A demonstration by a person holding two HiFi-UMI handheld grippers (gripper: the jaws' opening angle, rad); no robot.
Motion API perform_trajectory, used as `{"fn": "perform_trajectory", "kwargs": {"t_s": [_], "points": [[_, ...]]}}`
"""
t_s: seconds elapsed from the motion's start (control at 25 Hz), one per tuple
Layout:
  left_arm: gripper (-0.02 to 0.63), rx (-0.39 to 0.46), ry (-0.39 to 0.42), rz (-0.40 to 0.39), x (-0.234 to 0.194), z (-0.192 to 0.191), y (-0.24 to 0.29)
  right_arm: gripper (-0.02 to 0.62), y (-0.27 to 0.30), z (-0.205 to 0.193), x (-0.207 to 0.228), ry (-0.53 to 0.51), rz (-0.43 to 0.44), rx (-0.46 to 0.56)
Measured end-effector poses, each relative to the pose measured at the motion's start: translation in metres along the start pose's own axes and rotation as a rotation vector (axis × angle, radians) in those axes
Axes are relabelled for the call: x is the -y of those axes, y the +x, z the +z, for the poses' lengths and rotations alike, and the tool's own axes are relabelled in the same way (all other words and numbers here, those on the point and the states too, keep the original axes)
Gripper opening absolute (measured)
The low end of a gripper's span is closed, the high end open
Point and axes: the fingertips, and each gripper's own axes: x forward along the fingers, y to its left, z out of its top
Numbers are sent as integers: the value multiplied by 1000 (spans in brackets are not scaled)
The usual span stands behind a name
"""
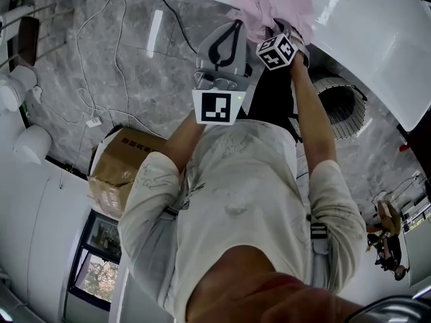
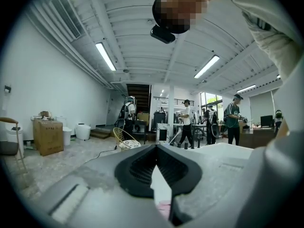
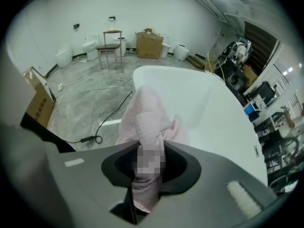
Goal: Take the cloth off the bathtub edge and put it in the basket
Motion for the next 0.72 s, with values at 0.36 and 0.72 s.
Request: {"fn": "perform_trajectory", "kwargs": {"t_s": [0.36, 0.72], "points": [[2, 30, -6, -20, 6, 32, 2, 92, -59, 1, 5, 235, 14, 86], [2, 34, 16, -45, 18, 55, -4, 92, -143, 17, 28, 423, -30, 246]]}}
